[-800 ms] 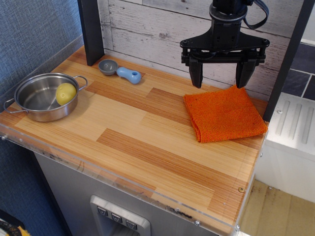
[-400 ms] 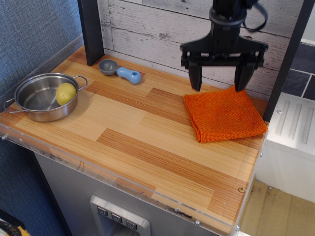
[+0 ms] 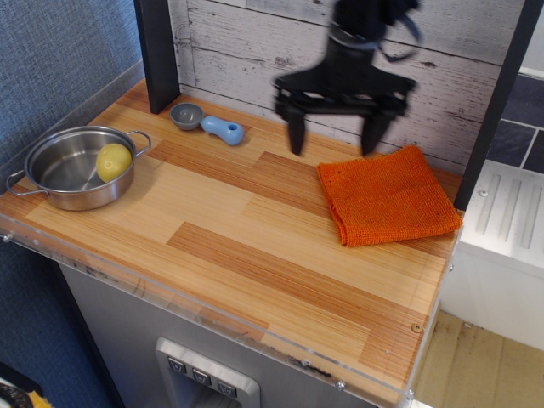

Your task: Place the spatula on the orange cloth

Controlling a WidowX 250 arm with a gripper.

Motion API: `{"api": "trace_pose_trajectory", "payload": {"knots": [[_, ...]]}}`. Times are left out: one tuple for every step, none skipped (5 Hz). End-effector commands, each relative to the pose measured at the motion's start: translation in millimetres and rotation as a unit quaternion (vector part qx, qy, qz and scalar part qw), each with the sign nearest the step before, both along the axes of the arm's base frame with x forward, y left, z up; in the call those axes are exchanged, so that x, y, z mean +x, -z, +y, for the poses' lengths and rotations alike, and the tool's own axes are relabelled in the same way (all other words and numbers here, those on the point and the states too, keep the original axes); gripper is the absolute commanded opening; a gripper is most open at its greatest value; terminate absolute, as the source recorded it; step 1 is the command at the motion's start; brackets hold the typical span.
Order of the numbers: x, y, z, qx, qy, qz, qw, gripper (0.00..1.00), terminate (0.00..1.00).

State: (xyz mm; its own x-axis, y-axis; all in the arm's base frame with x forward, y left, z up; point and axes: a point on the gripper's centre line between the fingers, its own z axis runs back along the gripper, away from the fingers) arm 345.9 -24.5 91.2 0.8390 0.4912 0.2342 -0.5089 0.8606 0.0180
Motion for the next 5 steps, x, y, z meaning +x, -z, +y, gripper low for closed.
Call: {"api": "trace_pose_trajectory", "payload": {"knots": [[9,-18,53,-0.003,-0.166,-0.036,0.9854,1.00,0.00],[13,-13,72,-0.025,-0.272,-0.022,0.9617,1.00,0.00],[23,-6,84,-0.029,-0.342,-0.023,0.9390,1.00,0.00],[35,0,98,-0.023,-0.399,-0.029,0.9162,1.00,0.00],[42,9,109,-0.006,-0.425,-0.041,0.9043,1.00,0.00]]}}
